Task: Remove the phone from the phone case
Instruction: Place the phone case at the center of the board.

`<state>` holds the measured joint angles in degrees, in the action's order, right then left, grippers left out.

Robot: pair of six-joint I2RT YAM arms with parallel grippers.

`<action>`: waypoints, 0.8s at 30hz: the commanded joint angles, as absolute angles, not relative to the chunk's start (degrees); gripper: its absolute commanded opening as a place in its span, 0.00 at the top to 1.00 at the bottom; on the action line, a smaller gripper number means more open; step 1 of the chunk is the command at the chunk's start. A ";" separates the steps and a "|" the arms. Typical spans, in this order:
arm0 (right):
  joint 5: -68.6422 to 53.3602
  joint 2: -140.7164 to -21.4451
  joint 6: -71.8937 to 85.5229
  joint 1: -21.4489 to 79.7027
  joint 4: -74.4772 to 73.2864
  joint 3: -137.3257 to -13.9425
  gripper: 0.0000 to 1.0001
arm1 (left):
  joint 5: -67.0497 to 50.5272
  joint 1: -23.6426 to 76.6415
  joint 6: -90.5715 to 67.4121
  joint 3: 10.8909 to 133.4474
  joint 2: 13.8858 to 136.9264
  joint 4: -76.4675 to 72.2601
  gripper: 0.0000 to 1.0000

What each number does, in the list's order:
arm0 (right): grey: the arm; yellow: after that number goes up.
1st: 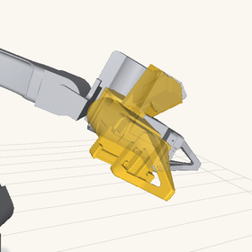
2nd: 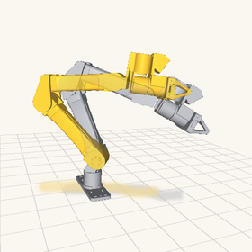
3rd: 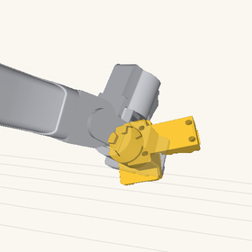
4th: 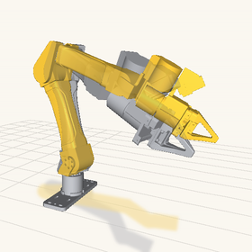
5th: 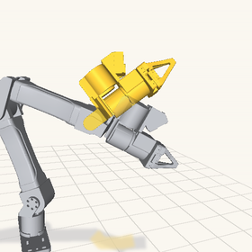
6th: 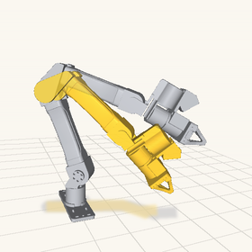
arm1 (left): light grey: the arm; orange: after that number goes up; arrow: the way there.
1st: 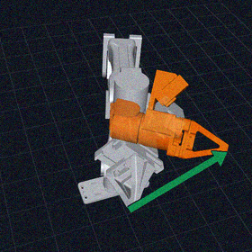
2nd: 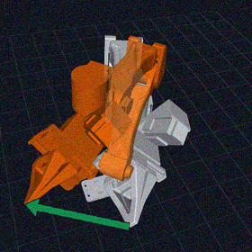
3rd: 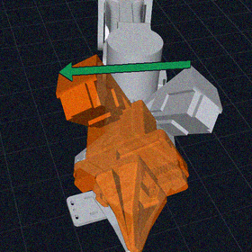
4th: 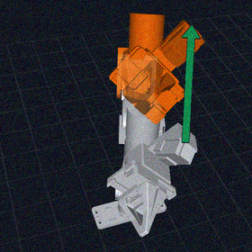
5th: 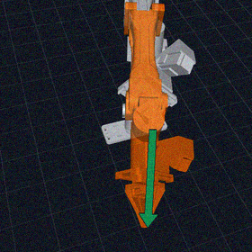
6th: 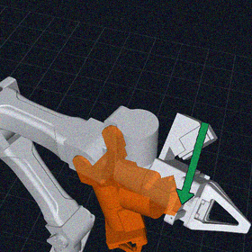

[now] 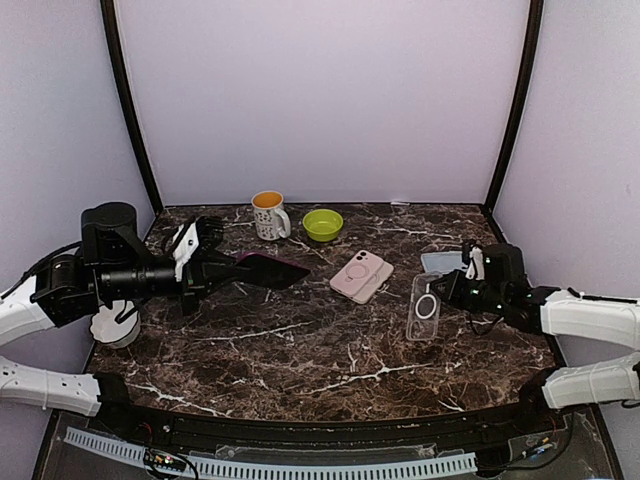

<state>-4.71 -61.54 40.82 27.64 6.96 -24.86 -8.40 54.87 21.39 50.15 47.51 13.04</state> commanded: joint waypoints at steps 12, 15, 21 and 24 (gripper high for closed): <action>-19.67 -71.92 36.27 16.03 9.78 -25.40 0.93 | -8.14 54.84 6.41 52.27 51.41 8.96 1.00; -18.44 -71.80 34.51 15.78 7.49 -25.89 0.88 | -8.28 54.84 4.87 51.99 51.25 8.92 1.00; -15.51 -70.67 32.03 15.48 2.33 -27.72 0.65 | -8.32 54.85 3.21 51.73 51.73 8.76 1.00; -12.99 -68.76 30.23 15.55 -1.71 -29.47 0.44 | -8.74 54.89 2.11 51.83 52.47 8.58 1.00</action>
